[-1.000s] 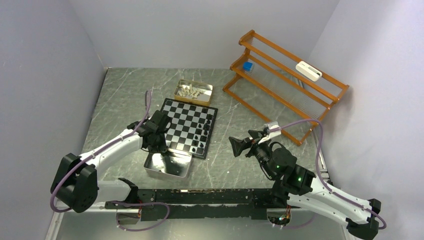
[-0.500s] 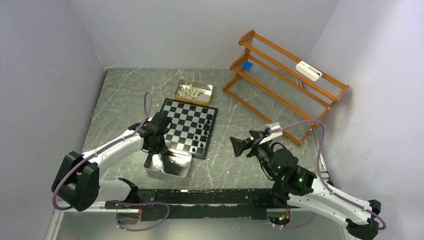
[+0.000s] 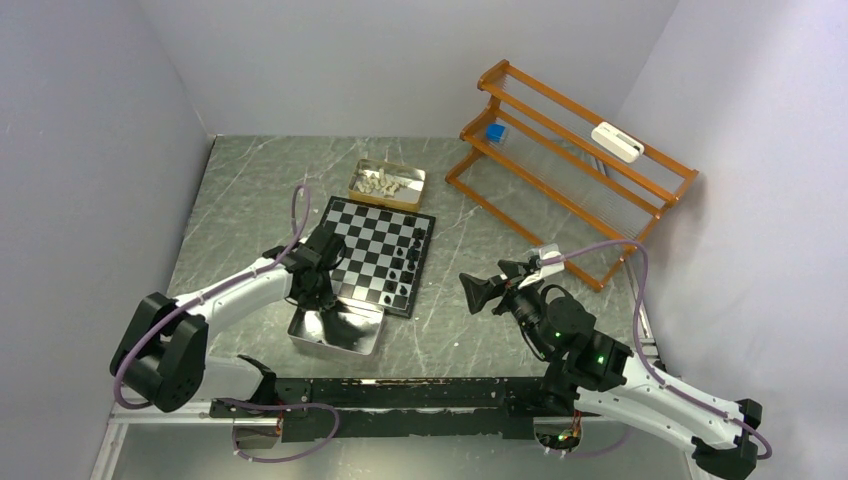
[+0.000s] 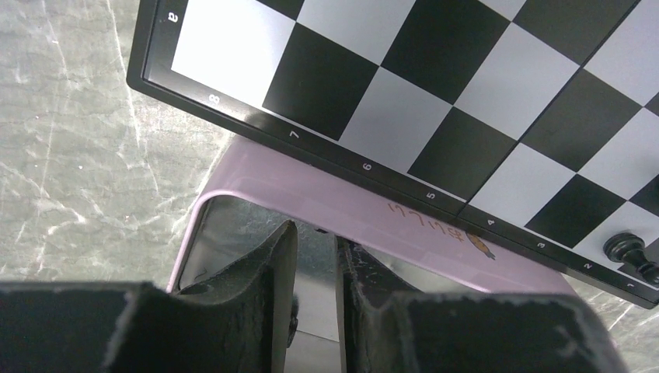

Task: Set up the chess pieces on the board
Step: Pick up the chess piece from the storage box.

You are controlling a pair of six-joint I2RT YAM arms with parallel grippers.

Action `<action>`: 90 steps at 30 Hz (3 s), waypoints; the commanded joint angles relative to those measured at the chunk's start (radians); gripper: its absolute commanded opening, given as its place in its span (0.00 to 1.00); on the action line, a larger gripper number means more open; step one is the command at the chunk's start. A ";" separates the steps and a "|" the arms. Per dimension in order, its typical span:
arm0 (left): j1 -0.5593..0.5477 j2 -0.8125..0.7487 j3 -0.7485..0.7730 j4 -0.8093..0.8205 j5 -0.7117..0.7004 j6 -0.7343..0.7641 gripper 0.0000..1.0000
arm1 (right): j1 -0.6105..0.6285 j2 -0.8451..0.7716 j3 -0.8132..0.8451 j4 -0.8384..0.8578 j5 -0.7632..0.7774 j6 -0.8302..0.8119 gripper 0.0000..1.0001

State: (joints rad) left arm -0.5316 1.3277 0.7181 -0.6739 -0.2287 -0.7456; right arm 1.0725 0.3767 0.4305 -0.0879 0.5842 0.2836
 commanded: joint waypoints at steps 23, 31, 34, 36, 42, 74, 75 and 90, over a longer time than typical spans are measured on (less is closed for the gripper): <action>0.009 -0.018 -0.032 0.088 -0.022 -0.015 0.28 | -0.003 -0.018 0.004 -0.003 0.028 -0.018 1.00; 0.008 0.009 -0.037 0.109 0.024 0.013 0.26 | -0.003 -0.020 0.004 -0.001 0.031 -0.019 1.00; 0.007 0.003 -0.041 0.116 0.047 0.026 0.26 | -0.003 -0.015 -0.002 0.003 0.025 -0.013 1.00; 0.008 0.001 -0.043 0.119 0.062 0.035 0.26 | -0.003 -0.012 -0.005 0.007 0.025 -0.012 1.00; 0.007 -0.037 -0.023 0.053 0.025 -0.002 0.28 | -0.003 -0.006 -0.004 0.010 0.021 -0.012 1.00; 0.007 -0.038 -0.037 0.096 -0.085 -0.038 0.32 | -0.002 -0.013 -0.009 0.002 0.023 -0.004 1.00; 0.007 -0.044 -0.038 0.096 -0.080 -0.041 0.32 | -0.003 -0.013 -0.011 0.003 0.026 -0.006 1.00; 0.007 -0.161 -0.076 0.095 -0.041 -0.120 0.33 | -0.003 -0.002 -0.010 0.013 0.016 -0.003 1.00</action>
State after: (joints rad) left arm -0.5316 1.1748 0.6636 -0.6220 -0.2798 -0.8272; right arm 1.0725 0.3752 0.4221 -0.0875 0.5915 0.2703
